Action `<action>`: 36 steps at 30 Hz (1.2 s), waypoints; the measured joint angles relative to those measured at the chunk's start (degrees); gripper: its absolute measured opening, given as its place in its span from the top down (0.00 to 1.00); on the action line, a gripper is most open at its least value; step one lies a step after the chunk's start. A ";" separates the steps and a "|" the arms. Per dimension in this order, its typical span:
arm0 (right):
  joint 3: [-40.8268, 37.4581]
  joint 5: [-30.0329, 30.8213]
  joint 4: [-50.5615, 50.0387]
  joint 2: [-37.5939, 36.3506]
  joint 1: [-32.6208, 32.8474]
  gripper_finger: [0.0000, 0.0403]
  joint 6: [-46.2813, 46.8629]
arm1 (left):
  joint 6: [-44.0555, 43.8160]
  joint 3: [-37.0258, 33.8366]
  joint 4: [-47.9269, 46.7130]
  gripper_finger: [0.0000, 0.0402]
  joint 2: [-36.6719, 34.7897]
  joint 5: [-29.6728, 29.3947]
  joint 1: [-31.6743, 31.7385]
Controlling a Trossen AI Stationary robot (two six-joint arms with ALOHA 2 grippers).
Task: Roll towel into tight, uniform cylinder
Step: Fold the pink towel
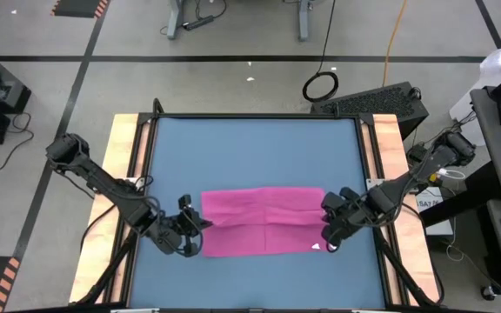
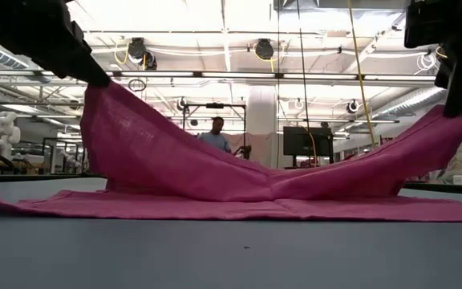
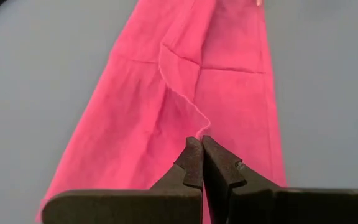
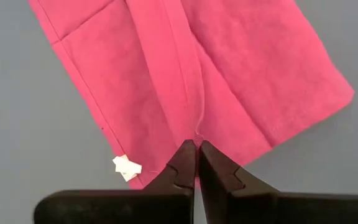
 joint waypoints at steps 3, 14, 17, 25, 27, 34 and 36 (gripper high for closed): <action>-0.02 0.00 -0.15 0.65 0.95 1.00 0.00 | -0.03 0.00 -0.02 1.00 0.00 0.46 -0.85; -0.02 -3.04 0.85 6.14 3.35 1.00 1.49 | -2.99 0.00 -0.17 1.00 2.33 3.00 -2.27; -0.02 -3.06 1.78 7.93 3.81 1.00 1.46 | -3.10 0.00 -0.14 1.00 3.06 3.34 -2.23; -0.02 -3.43 3.24 10.76 5.10 1.00 1.48 | -4.34 0.00 -0.41 1.00 3.81 3.39 -2.23; -0.02 -3.88 3.75 11.13 5.08 1.00 1.46 | -4.42 0.00 -0.39 1.00 3.85 3.40 -2.23; -0.02 -4.28 4.98 12.16 5.07 0.96 1.46 | -5.80 0.00 -0.09 1.00 4.45 7.07 -2.24; -0.02 -4.28 5.29 12.44 5.07 0.95 1.46 | -5.90 0.00 -0.13 1.00 5.28 8.96 -2.23</action>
